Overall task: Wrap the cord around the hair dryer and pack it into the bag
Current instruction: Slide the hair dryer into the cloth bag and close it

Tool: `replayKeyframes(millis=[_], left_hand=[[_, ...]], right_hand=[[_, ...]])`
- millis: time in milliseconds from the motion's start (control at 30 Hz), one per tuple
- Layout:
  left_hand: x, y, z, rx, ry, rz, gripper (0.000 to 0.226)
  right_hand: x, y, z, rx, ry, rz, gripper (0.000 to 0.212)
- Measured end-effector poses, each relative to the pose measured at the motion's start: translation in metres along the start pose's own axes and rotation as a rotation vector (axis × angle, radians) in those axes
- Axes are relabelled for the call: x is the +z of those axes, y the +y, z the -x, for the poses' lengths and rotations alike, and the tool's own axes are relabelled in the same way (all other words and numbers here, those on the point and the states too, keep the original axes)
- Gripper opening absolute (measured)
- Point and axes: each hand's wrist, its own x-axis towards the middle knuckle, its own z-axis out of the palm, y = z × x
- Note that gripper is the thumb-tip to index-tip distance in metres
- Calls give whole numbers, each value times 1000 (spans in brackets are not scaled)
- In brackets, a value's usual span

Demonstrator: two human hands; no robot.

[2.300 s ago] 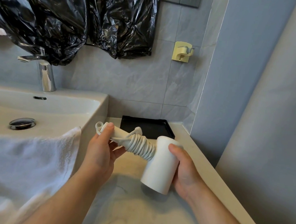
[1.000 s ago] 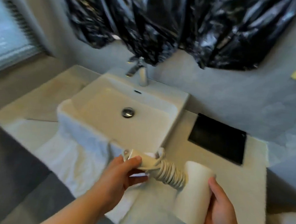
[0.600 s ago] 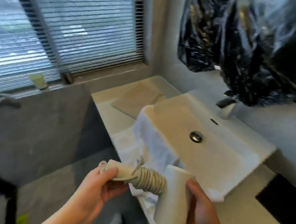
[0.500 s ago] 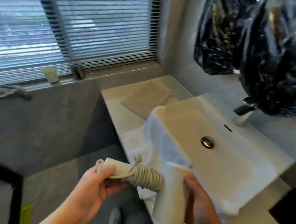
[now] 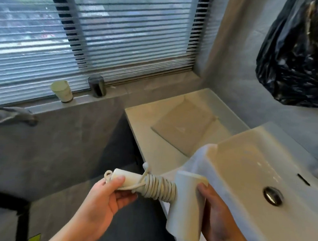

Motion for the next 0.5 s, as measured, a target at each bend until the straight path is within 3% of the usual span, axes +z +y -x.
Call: replayKeyframes(millis=[100, 500], left_hand=[[-8, 28, -31, 25, 27, 1, 46], [-6, 89, -154, 17, 101, 3, 44]], right_hand=[[27, -8, -32, 44, -5, 17, 65], [86, -54, -161, 12, -123, 18, 47]])
